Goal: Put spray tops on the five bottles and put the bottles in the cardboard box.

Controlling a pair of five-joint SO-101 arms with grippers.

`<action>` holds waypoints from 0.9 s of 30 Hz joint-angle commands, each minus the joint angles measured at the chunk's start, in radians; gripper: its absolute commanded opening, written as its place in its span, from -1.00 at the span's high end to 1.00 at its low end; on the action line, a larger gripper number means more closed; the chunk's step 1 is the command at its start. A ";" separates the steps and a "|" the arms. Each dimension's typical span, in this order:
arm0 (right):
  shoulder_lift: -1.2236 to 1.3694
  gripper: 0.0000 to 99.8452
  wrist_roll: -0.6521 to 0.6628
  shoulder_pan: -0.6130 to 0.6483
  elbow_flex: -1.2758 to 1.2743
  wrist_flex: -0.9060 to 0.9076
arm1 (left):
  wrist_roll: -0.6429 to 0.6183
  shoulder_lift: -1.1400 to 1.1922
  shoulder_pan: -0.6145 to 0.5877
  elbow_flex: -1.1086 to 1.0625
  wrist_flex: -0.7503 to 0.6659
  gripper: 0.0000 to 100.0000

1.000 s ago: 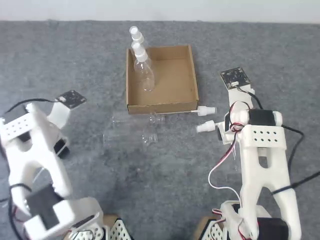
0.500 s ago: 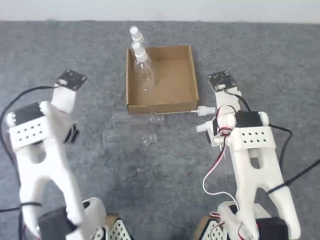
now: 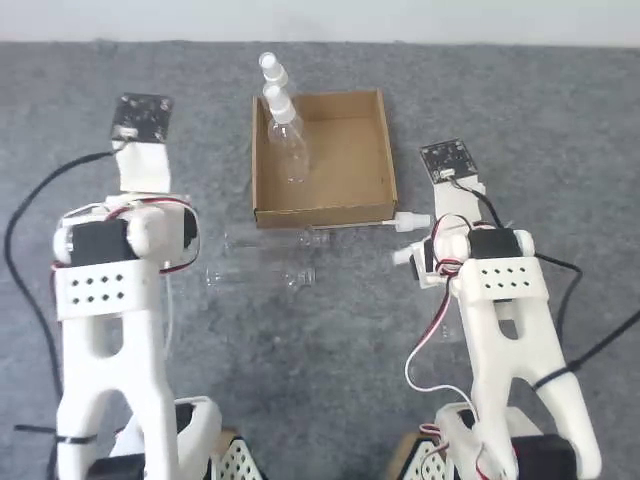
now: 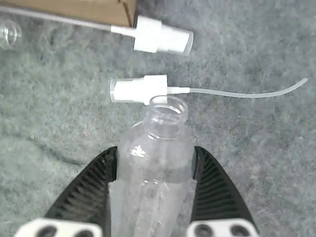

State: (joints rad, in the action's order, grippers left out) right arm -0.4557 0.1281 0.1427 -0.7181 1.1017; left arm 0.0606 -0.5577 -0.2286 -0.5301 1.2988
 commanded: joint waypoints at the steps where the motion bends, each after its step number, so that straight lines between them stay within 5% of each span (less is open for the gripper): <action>1: -0.053 0.95 -0.040 0.010 0.012 -0.030 | -0.133 -0.057 0.034 0.042 -0.063 0.94; 21: -0.053 0.98 -0.046 0.048 -0.017 -0.079 | -0.431 -0.057 0.054 0.061 -0.477 0.97; 27: -0.054 0.98 -0.087 0.054 -0.017 -0.079 | -0.474 -0.057 0.110 0.197 -0.488 0.97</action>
State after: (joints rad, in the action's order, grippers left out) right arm -0.4557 0.0591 0.1841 -0.7503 1.0418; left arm -0.3721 -0.5623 -0.1534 -0.4595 0.8447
